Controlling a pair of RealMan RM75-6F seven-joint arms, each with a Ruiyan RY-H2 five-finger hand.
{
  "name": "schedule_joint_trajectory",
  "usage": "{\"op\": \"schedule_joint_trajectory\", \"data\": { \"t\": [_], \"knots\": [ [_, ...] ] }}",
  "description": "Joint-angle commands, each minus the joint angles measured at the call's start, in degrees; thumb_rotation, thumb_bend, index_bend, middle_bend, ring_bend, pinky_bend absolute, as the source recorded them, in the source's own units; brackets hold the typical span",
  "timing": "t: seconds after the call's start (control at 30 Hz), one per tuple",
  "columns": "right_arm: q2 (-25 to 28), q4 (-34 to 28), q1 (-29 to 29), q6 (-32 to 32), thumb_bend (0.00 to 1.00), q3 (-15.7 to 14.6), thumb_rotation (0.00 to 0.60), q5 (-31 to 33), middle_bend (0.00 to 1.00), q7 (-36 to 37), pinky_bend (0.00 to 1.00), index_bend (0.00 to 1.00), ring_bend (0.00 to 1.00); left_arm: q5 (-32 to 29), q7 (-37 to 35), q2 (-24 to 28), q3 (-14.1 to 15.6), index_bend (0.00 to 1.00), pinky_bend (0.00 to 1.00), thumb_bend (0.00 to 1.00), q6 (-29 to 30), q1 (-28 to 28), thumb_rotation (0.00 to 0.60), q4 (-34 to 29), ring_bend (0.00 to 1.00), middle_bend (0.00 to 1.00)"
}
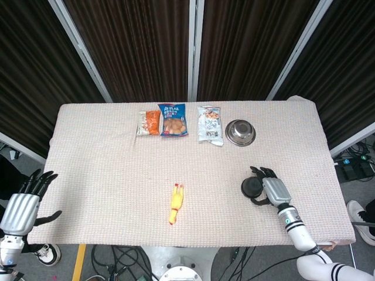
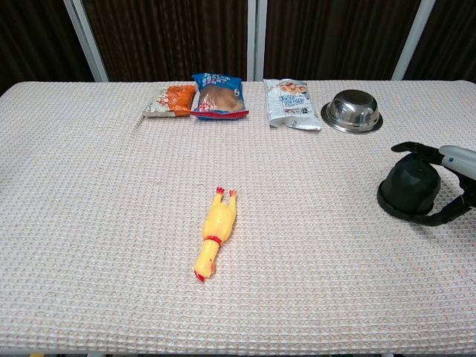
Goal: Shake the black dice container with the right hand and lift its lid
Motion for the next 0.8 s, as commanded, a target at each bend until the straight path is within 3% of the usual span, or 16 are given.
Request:
{"op": "schedule_joint_trajectory", "data": {
  "t": [0.03, 0.8],
  "knots": [
    [-0.11, 0.1, 0.06, -0.09, 0.09, -0.04, 0.6, 0.03, 0.16, -0.03, 0.0, 0.0, 0.0, -0.04, 0.06, 0.05, -0.04, 0.13, 0.17, 0.09, -0.04, -0.05, 0.6, -0.06, 0.03, 0.11],
    [-0.19, -0.24, -0.04, 1.13, 0.15, 0.11, 0.6, 0.1, 0.28, -1.0, 0.0, 0.0, 0.0, -0.35, -0.12, 0.09, -0.29, 0.13, 0.17, 0.09, -0.23, -0.32, 0.6, -0.28, 0.03, 0.11]
  ]
}}
